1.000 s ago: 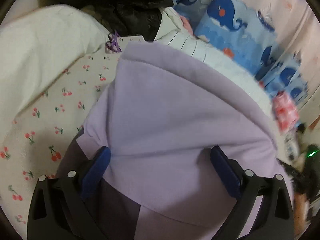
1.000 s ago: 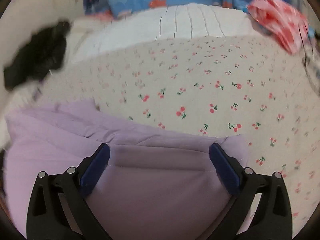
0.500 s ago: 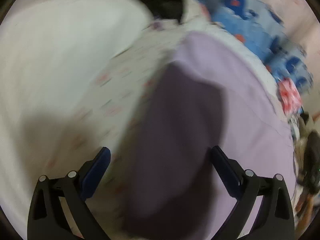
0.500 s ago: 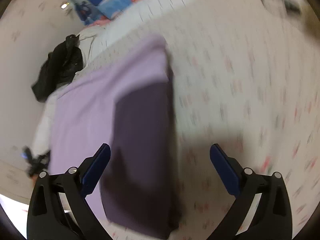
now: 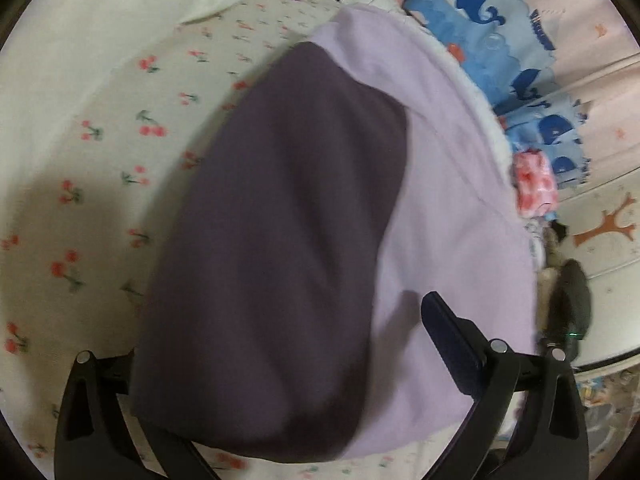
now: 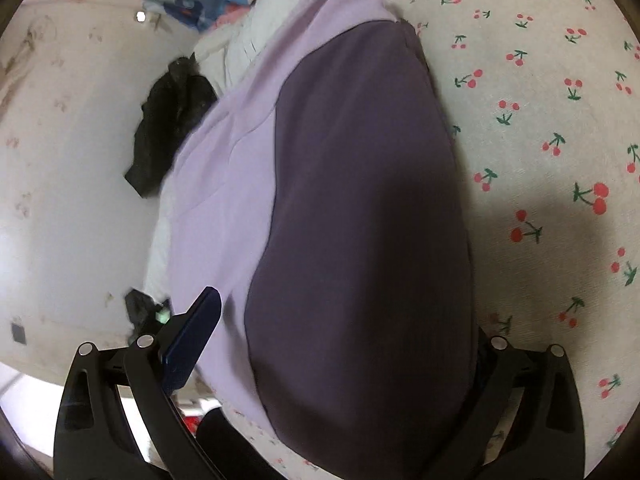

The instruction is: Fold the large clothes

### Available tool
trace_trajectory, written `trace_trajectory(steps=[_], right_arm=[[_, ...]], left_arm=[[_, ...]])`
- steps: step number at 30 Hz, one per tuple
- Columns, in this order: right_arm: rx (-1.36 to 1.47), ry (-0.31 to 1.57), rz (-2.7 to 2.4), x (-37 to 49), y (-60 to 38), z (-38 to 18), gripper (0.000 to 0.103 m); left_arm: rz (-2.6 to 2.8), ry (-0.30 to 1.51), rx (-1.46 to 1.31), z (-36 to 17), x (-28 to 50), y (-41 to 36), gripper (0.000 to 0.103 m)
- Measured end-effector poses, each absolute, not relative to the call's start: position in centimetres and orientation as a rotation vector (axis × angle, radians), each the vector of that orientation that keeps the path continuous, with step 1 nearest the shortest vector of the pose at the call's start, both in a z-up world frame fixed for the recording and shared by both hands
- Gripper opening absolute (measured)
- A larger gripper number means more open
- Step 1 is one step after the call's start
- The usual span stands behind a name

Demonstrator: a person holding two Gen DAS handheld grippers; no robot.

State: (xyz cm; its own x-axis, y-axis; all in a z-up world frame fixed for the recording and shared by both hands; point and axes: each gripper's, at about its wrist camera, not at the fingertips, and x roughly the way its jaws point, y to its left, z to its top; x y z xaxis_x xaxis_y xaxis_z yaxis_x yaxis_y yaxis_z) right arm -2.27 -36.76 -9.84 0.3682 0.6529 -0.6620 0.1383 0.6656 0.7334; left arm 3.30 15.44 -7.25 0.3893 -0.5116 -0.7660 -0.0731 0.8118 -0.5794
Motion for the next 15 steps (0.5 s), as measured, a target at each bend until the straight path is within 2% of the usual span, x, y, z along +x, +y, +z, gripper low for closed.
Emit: trace_trajectory(steps=[4, 7, 9, 13, 15], right_arm=[[0.836, 1.223, 0.38, -1.6, -36.4, -10.1, 0.097], [0.912, 1.079, 0.504, -1.3, -36.3, -7.6, 0.097], [0.961, 0.974, 0.569, -0.8, -37.0, -5.3, 0.097], [0.89, 0.833, 0.658, 1.2, -36.7, 2.2, 0.096], [0.847, 0.781, 0.698, 1.6, -36.4, 5.9, 0.095]], left_arm=[[-0.348, 1.13, -0.644, -6.6, 3.2, 15.9, 0.094], [-0.363, 1.119, -0.613, -5.6, 3.7, 15.2, 0.086], [-0.417, 1.071, -0.632, -3.6, 4.1, 14.3, 0.083], [-0.618, 0.895, -0.657, 4.1, 4.6, 10.5, 0.063], [-0.673, 0.854, -0.607, 7.3, 4.3, 7.4, 0.062]])
